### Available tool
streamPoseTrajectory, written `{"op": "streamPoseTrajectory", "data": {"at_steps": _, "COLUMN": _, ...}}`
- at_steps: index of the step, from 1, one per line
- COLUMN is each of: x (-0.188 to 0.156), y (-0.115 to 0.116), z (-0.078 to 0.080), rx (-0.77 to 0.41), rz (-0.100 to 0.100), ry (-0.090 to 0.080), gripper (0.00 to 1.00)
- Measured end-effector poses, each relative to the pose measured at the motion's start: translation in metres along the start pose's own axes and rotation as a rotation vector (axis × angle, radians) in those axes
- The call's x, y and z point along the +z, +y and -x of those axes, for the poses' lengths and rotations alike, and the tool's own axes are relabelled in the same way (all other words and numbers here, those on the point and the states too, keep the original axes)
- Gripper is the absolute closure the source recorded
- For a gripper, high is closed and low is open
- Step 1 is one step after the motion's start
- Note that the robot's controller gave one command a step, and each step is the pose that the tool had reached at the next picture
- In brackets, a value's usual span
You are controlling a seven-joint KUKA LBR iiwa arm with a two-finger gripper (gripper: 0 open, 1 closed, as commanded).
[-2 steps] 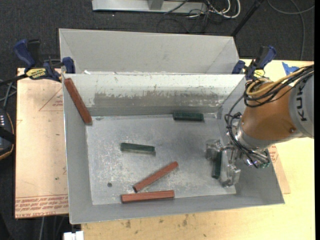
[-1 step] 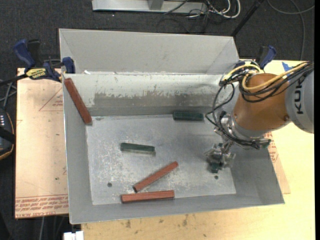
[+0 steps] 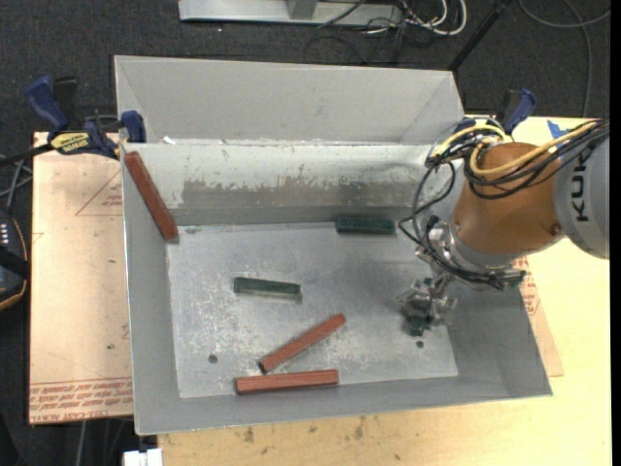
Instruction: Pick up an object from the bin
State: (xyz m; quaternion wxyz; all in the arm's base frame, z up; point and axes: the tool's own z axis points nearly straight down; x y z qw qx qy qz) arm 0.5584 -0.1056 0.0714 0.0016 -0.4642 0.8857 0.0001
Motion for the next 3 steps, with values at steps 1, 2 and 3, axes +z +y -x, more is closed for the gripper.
{"op": "streamPoseTrajectory", "data": {"at_steps": 1, "x": -0.008, "y": -0.001, "z": 0.000, "rx": -0.009, "rz": 0.010, "ry": 0.004, "gripper": 1.00}}
{"op": "streamPoseTrajectory", "data": {"at_steps": 2, "x": -0.035, "y": 0.011, "z": 0.016, "rx": 0.067, "rz": -0.008, "ry": -0.003, "gripper": 1.00}}
{"op": "streamPoseTrajectory", "data": {"at_steps": 3, "x": -0.193, "y": 0.032, "z": -0.016, "rx": 0.061, "rz": -0.008, "ry": -0.002, "gripper": 1.00}}
